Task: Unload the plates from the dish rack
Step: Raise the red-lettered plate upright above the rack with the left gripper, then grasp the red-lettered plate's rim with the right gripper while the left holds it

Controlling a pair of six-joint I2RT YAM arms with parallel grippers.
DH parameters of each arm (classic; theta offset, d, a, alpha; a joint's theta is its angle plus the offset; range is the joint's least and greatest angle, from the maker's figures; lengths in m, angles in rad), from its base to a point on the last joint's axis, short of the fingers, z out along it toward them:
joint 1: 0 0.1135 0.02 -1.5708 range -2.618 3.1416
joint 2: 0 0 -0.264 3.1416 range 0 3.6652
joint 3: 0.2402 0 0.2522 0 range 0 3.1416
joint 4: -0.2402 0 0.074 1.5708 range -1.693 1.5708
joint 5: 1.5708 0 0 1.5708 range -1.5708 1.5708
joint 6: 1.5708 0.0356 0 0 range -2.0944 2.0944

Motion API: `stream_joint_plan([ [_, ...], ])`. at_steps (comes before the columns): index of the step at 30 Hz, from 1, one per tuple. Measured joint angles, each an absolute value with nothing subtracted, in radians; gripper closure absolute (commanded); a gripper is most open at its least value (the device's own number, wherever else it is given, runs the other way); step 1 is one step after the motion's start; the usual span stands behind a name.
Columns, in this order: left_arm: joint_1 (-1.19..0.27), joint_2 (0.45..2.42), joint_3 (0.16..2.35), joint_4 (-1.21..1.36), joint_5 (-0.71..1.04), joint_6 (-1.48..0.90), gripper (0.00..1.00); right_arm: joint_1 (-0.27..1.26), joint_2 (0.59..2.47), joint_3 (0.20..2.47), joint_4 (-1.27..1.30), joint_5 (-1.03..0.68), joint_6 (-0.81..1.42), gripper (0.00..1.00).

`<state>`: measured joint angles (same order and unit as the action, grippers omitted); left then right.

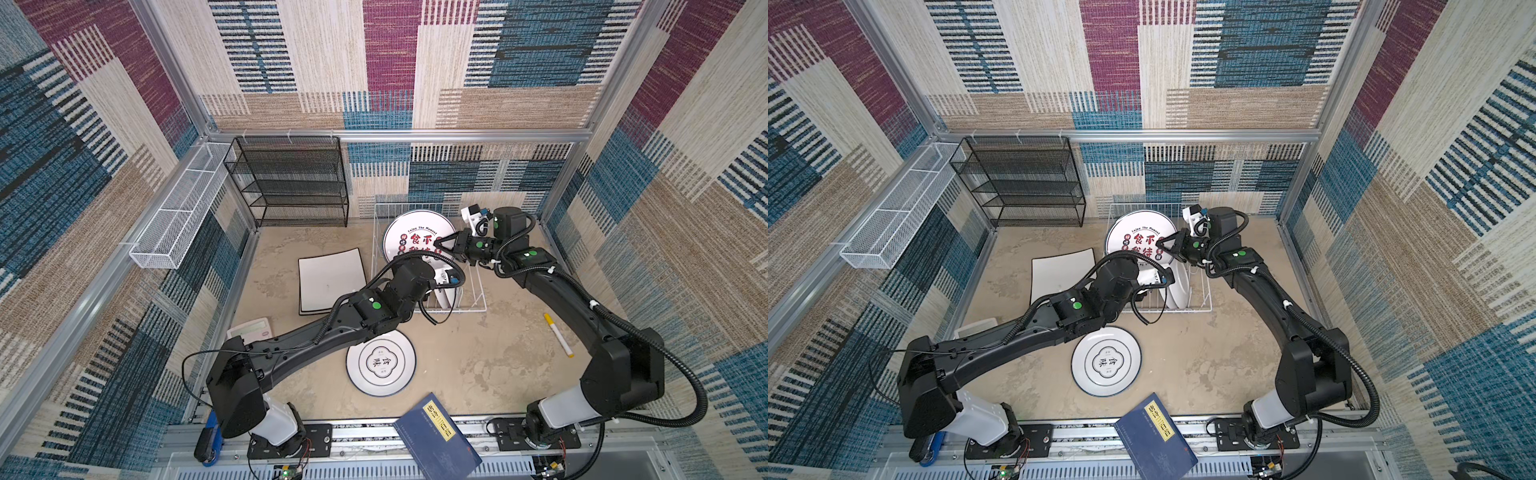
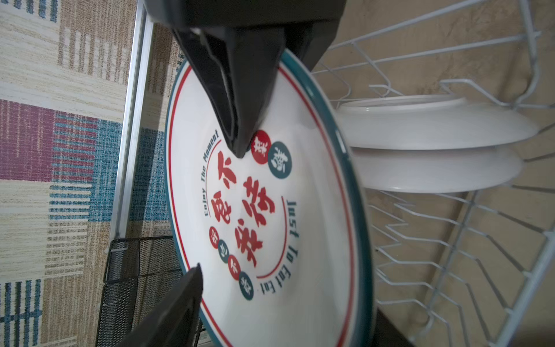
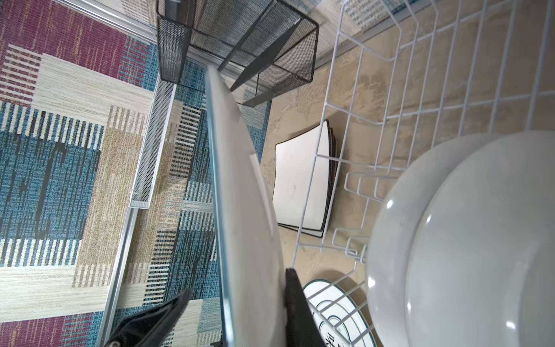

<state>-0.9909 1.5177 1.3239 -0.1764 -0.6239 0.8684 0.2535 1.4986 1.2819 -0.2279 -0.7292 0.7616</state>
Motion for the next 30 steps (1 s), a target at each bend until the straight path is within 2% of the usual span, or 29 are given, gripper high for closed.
stream_joint_plan([
  [8, -0.981, 1.396, 1.396, -0.291, -0.502, 0.619, 0.11, 0.212, 1.501, 1.286, -0.158, -0.718, 0.782, 1.00],
  [12, -0.917, 1.342, 1.445, -0.333, -0.388, 0.469, 0.10, 0.212, 1.505, 1.297, -0.146, -0.718, 0.786, 1.00],
  [18, -0.655, 1.315, 1.519, -0.379, -0.124, 0.093, 0.10, 0.210, 1.509, 1.304, -0.132, -0.724, 0.788, 1.00],
  [23, -0.476, 1.310, 1.474, -0.366, 0.122, -0.232, 0.10, 0.210, 1.509, 1.303, -0.126, -0.731, 0.777, 1.00],
  [30, -0.359, 1.433, 1.423, -0.283, 0.400, -0.554, 0.13, 0.210, 1.509, 1.295, -0.137, -0.752, 0.757, 1.00],
])
